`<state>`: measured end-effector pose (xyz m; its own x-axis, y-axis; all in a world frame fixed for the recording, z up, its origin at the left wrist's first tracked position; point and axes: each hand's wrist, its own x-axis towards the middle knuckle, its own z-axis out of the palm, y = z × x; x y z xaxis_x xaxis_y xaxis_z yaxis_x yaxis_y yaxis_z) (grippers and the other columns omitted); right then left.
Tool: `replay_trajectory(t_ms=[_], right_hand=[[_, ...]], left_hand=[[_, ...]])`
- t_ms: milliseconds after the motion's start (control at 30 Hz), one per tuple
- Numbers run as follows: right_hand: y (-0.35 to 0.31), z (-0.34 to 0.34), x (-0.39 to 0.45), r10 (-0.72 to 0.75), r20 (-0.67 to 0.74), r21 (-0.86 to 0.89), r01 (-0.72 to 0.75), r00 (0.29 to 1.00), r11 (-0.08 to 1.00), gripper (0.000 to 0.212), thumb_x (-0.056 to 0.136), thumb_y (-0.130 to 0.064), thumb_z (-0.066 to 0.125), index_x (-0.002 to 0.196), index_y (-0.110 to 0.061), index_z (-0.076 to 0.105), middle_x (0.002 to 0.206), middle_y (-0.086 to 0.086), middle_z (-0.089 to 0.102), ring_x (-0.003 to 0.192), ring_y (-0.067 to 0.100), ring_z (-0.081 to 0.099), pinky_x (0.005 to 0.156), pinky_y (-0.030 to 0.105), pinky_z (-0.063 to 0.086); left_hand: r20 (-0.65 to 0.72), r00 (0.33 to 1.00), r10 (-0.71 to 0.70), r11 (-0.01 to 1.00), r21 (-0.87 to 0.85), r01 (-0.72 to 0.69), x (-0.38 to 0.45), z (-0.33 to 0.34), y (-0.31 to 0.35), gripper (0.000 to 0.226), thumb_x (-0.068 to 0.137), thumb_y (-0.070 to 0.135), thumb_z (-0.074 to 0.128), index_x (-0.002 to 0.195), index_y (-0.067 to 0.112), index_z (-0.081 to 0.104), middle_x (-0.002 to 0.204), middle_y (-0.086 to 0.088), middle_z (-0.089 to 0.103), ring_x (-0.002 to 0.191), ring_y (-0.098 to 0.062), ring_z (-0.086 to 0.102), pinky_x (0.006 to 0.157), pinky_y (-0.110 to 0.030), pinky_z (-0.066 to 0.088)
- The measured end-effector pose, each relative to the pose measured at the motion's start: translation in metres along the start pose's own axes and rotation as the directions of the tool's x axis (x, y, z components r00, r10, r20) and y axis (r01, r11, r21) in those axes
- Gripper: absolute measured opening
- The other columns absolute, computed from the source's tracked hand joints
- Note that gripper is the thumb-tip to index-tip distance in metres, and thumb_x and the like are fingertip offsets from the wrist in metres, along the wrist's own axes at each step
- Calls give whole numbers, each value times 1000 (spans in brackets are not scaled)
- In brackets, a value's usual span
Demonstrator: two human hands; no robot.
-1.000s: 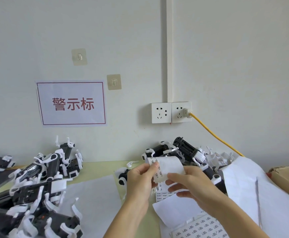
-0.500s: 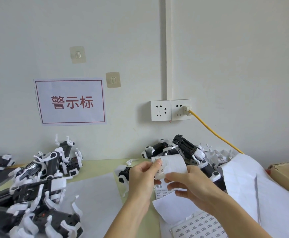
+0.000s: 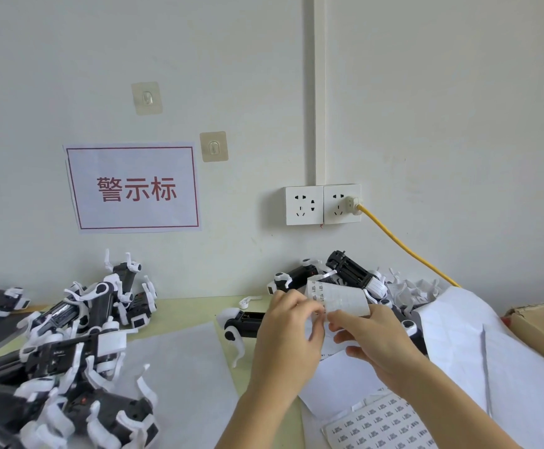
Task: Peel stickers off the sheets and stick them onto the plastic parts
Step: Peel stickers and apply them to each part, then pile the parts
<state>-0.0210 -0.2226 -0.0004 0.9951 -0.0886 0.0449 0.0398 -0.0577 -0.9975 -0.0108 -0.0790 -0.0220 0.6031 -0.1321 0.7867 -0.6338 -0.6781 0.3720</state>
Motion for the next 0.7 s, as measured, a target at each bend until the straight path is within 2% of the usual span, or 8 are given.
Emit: replay_trajectory(t_ms=[100, 233, 433, 500, 567, 700], right_hand=[[3, 0, 1, -12, -18, -38, 12, 1000, 999, 12, 86, -13, 71, 76, -7, 73, 66, 1, 70, 58, 10, 62, 56, 25, 47], [5, 0, 2, -55, 4, -134, 55, 998, 989, 16, 85, -12, 71, 70, -9, 73, 63, 0, 69, 56, 8, 61, 54, 23, 46], [6, -5, 1, -106, 57, -242, 117, 993, 963, 18, 89, -9, 67, 73, -13, 75, 65, 0, 71, 54, 2, 60, 48, 16, 45], [6, -5, 1, -109, 59, -258, 120, 992, 959, 18, 90, -9, 67, 75, -13, 75, 67, 0, 72, 54, 1, 60, 49, 16, 45], [7, -4, 1, -113, 59, -268, 125, 992, 955, 17, 91, -10, 67, 76, -12, 75, 67, 0, 72, 55, 1, 61, 50, 16, 45], [8, -3, 1, -117, 62, -256, 129, 991, 958, 18, 90, -9, 67, 74, -10, 76, 65, 1, 71, 55, 3, 60, 48, 16, 45]], left_hand=[[49, 998, 36, 999, 31, -37, 0, 0, -2, 12, 92, 16, 67, 99, 12, 77, 88, 4, 63, 96, -14, 52, 80, -28, 47], [112, 994, -9, 1000, 5, 8, 0, -1, -3, 15, 95, 20, 66, 94, 13, 79, 80, 1, 63, 90, -13, 49, 76, -31, 46], [157, 981, -116, 986, -97, 132, 1, -1, -4, 10, 91, 20, 72, 89, 18, 81, 77, 3, 67, 82, -2, 41, 69, -15, 35], [158, 976, -150, 978, -125, 170, 1, 0, -4, 9, 90, 21, 73, 87, 21, 81, 76, 3, 67, 80, -3, 42, 67, -17, 35], [165, 974, -152, 981, -95, 170, 1, 0, -5, 11, 91, 25, 72, 87, 21, 81, 77, 4, 67, 82, -5, 42, 68, -18, 37], [189, 973, -136, 989, -27, 143, -2, 1, -4, 15, 94, 29, 67, 93, 23, 80, 84, 9, 65, 85, -2, 41, 69, -11, 34]])
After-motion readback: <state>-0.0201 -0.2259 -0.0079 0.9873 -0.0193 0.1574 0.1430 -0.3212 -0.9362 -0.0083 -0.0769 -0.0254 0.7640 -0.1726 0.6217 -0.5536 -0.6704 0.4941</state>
